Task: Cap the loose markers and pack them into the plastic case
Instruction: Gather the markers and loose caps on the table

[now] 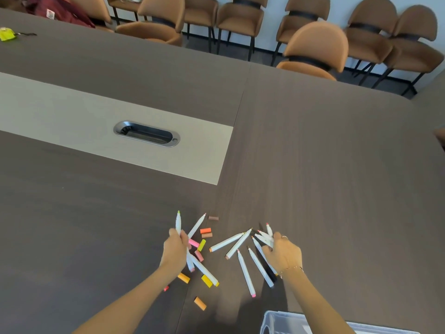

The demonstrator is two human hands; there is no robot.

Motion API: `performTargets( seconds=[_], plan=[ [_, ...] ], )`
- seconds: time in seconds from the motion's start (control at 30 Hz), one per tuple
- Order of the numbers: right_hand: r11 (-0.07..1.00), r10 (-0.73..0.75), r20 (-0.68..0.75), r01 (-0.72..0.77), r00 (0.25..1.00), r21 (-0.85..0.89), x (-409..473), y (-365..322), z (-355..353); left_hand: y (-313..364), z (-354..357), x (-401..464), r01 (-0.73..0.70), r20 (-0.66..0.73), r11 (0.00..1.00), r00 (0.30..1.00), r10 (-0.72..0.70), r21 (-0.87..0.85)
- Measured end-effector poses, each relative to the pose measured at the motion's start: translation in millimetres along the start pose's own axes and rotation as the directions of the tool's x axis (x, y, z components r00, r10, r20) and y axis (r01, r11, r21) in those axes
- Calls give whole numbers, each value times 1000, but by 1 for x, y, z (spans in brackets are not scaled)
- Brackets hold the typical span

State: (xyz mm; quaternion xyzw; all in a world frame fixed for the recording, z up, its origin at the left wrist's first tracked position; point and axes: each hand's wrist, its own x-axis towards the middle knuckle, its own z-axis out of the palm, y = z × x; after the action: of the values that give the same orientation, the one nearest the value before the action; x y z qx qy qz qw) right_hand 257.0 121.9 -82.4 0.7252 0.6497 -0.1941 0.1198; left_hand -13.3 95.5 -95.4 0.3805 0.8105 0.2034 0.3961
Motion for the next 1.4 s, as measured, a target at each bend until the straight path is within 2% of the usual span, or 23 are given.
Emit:
performTargets(
  seconds=[0.07,0.13,0.27,0.37,0.5,0.67,0.8,0.9,1.0,1.13,1.2,1.27,1.4],
  plan=[
    [998,-46,0,46,999,47,-4,6,3,12,-7,11,-61,-9,997,998,60,-57],
    [992,-87,47,82,995,97,-8,9,7,22,-11,26,-113,-4,993,994,113,-42],
    [990,-52,89,40,995,131,-10,8,13,31,-5,53,-113,1,974,993,115,196],
    [995,-27,98,17,995,99,-9,4,16,30,2,60,-99,-34,955,993,113,279],
    [1000,-23,150,22,988,10,-6,-2,21,24,6,63,-147,71,894,989,129,423],
    [1000,8,143,-9,990,4,-3,-9,21,19,9,63,-268,249,790,957,151,552],
    [999,10,82,-13,997,31,-7,-6,20,27,7,63,-277,247,805,954,168,525],
    [998,-60,53,60,997,-2,-13,-1,18,37,5,56,-204,168,889,975,146,411],
    [995,-75,28,73,997,70,-22,1,16,33,7,36,-18,93,972,996,-4,234],
    [980,-31,34,24,999,198,-30,-3,22,2,11,7,212,96,963,969,-230,167],
    [975,9,30,-15,1000,223,-32,-5,24,-7,13,0,286,107,954,949,-295,91],
    [982,19,21,-22,1000,186,-35,-7,26,-11,15,-3,306,139,949,939,-314,78],
    [987,39,53,-47,998,155,-42,-10,30,-11,20,-7,280,168,946,937,-307,165]
  ],
)
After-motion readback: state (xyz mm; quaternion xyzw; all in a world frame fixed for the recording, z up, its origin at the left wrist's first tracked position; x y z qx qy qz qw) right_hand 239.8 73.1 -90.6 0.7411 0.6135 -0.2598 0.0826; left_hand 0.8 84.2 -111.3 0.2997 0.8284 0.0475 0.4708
